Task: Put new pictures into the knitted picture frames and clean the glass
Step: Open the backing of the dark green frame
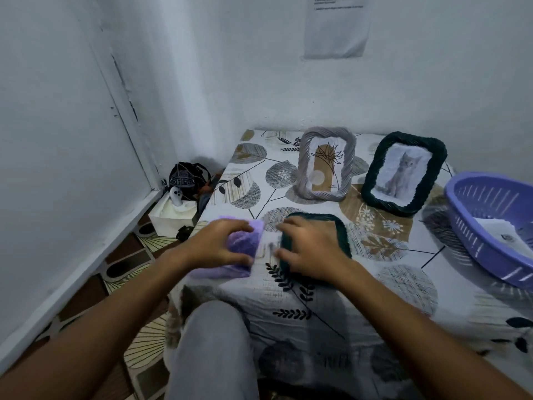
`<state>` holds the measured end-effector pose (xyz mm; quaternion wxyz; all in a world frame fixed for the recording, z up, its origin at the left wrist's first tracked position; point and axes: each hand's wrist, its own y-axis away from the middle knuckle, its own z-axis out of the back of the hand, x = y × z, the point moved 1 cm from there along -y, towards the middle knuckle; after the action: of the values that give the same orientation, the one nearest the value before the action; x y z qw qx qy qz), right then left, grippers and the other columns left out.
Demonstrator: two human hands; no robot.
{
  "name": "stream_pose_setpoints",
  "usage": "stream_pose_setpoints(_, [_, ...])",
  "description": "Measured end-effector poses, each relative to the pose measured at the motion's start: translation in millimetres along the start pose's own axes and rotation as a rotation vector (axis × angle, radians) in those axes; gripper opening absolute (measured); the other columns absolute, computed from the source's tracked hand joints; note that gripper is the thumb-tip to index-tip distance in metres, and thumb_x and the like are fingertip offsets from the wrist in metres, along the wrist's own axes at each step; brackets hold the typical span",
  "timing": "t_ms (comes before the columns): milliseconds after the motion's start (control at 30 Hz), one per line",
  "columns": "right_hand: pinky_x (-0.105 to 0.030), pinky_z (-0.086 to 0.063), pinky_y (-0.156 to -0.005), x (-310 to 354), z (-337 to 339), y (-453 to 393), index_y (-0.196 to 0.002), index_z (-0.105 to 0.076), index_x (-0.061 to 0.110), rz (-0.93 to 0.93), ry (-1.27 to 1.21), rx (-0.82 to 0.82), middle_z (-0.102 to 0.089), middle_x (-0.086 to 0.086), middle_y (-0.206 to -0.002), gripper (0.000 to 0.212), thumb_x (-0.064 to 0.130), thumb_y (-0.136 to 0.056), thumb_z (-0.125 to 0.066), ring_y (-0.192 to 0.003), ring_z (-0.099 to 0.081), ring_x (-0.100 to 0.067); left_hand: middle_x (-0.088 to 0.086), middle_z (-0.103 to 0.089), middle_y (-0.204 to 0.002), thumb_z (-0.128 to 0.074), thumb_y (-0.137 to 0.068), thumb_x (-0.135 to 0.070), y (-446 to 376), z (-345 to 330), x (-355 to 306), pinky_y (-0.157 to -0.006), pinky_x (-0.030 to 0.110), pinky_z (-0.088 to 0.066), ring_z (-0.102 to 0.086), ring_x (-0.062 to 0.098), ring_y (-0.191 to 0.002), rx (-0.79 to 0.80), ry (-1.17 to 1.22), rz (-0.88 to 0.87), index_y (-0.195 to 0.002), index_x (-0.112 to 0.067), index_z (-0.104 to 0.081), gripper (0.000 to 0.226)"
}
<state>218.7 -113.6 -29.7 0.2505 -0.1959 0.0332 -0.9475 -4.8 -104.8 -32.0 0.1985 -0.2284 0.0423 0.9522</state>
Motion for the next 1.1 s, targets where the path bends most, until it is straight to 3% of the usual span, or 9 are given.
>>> stream_pose_setpoints(67, [-0.038,-0.031,-0.11,20,-14,-9,-0.144,-0.037,0.021,0.136,0.074,0.112,-0.031,-0.007,-0.152,0.06,0.046,-0.091,-0.053,-0.139,-0.03,-0.024,-0.004,-0.038,-0.15,-0.059,-0.055,-0.084,13,8,19,-0.111,0.032,-0.029,-0.031,0.012,-0.137,0.114,-0.144,0.018,-0.138,-0.027,-0.047,0.101])
stream_pose_setpoints(167, [-0.04,-0.021,-0.114,37,-38,-21,-0.148,-0.029,0.018,0.26,0.224,0.236,-0.023,-0.011,-0.155,0.063,0.046,-0.095,-0.047,-0.143,-0.018,-0.03,-0.006,-0.015,-0.158,-0.063,-0.069,-0.069,26,10,37,-0.116,0.038,-0.018,-0.006,0.017,-0.147,0.237,-0.272,0.079,-0.146,-0.032,-0.034,0.09])
stream_pose_setpoints(233, [-0.041,-0.019,-0.115,41,-50,-28,-0.15,-0.025,0.016,0.296,0.281,0.268,-0.022,-0.015,-0.156,0.065,0.05,-0.096,-0.041,-0.143,-0.017,-0.034,-0.006,-0.013,-0.159,-0.059,-0.076,-0.066,30,9,44,-0.115,0.038,-0.019,-0.005,0.017,-0.148,0.264,-0.299,0.072,-0.147,-0.032,-0.032,0.083])
stream_pose_setpoints(333, [-0.043,-0.017,-0.117,39,-63,-35,-0.151,-0.022,0.016,0.313,0.348,0.293,-0.019,-0.018,-0.156,0.065,0.052,-0.098,-0.033,-0.144,-0.015,-0.035,-0.003,-0.016,-0.159,-0.027,-0.054,-0.094,31,11,47,-0.115,0.039,-0.022,-0.008,0.017,-0.147,0.296,-0.292,0.057,-0.146,-0.031,-0.033,0.111])
stream_pose_setpoints(433, [-0.043,-0.017,-0.117,35,-70,-40,-0.151,-0.021,0.016,0.321,0.379,0.297,-0.018,-0.018,-0.157,0.065,0.053,-0.098,-0.03,-0.144,-0.015,-0.035,-0.004,-0.015,-0.159,-0.018,-0.047,-0.099,26,10,55,-0.116,0.04,-0.022,-0.009,0.016,-0.147,0.301,-0.281,0.041,-0.147,-0.033,-0.032,0.12])
stream_pose_setpoints(700, [-0.043,-0.017,-0.116,24,-69,-62,-0.151,-0.021,0.016,0.302,0.384,0.291,-0.018,-0.018,-0.157,0.064,0.052,-0.099,-0.03,-0.145,-0.015,-0.035,-0.003,-0.012,-0.16,-0.027,-0.054,-0.094,-2,14,63,-0.117,0.041,-0.02,-0.008,0.02,-0.147,0.354,-0.303,0.035,-0.148,-0.033,-0.027,0.111])
stream_pose_setpoints(833, [-0.044,-0.018,-0.116,17,-66,-80,-0.151,-0.022,0.018,0.282,0.39,0.303,-0.018,-0.017,-0.157,0.064,0.053,-0.098,-0.029,-0.145,-0.015,-0.034,-0.003,-0.011,-0.16,-0.058,-0.085,-0.057,-23,15,73,-0.118,0.044,-0.019,-0.008,0.02,-0.147,0.344,-0.332,0.047,-0.148,-0.032,-0.028,0.074])
stream_pose_setpoints(1100, [-0.044,-0.019,-0.115,0,-61,-113,-0.151,-0.022,0.021,0.234,0.371,0.333,-0.018,-0.011,-0.158,0.065,0.056,-0.097,-0.029,-0.146,-0.015,-0.029,-0.001,-0.012,-0.16,-0.06,-0.085,-0.055,-64,22,85,-0.117,0.046,-0.018,-0.012,0.025,-0.147,0.362,-0.373,0.088,-0.148,-0.033,-0.028,0.074])
